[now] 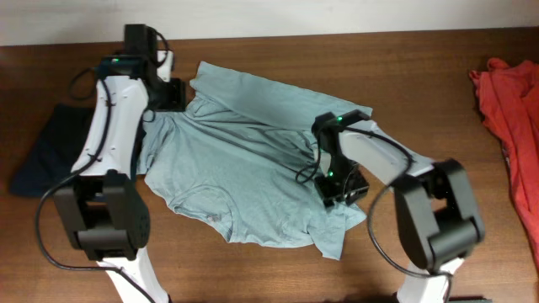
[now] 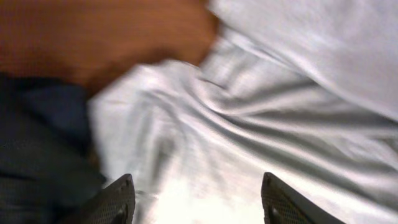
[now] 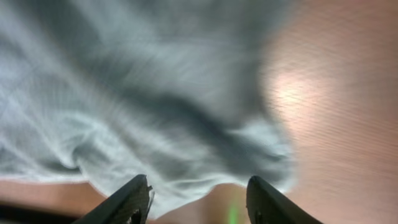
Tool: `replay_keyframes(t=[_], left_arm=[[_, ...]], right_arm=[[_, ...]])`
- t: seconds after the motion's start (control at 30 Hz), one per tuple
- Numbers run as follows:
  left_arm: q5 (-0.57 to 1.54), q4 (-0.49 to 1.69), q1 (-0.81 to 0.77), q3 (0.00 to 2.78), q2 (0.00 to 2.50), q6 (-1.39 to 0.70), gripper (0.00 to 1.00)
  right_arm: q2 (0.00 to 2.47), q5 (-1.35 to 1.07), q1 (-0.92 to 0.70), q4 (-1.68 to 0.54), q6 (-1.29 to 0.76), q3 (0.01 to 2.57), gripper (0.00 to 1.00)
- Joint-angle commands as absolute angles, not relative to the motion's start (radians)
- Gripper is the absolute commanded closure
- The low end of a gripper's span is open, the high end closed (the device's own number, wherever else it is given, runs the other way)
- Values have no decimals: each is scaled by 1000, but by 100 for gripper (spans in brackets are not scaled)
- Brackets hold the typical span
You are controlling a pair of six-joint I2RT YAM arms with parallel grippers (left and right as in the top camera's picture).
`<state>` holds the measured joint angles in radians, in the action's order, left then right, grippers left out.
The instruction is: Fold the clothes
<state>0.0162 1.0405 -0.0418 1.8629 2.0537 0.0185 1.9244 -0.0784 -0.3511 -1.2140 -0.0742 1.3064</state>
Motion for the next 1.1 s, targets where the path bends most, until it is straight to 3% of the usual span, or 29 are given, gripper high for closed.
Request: replay_keyframes(t=[0.0, 0.07, 0.47, 0.9, 1.07], left_arm=[[132, 1101, -117, 1880, 2047, 49, 36], [143, 1132, -151, 1880, 2047, 54, 36], [178, 1291, -509, 1792, 2048, 53, 36], [181, 1257, -905, 1583, 2048, 137, 36], [102, 1201, -1005, 1514, 2048, 153, 31]], right_arm=[[1793, 30, -270, -1109, -133, 1353, 27], [1765, 10, -222, -1042, -133, 1364, 21], [1825, -228, 56, -810, -223, 1364, 20], [1825, -255, 108, -791, -227, 1364, 16], [1825, -264, 120, -766, -245, 1364, 16]])
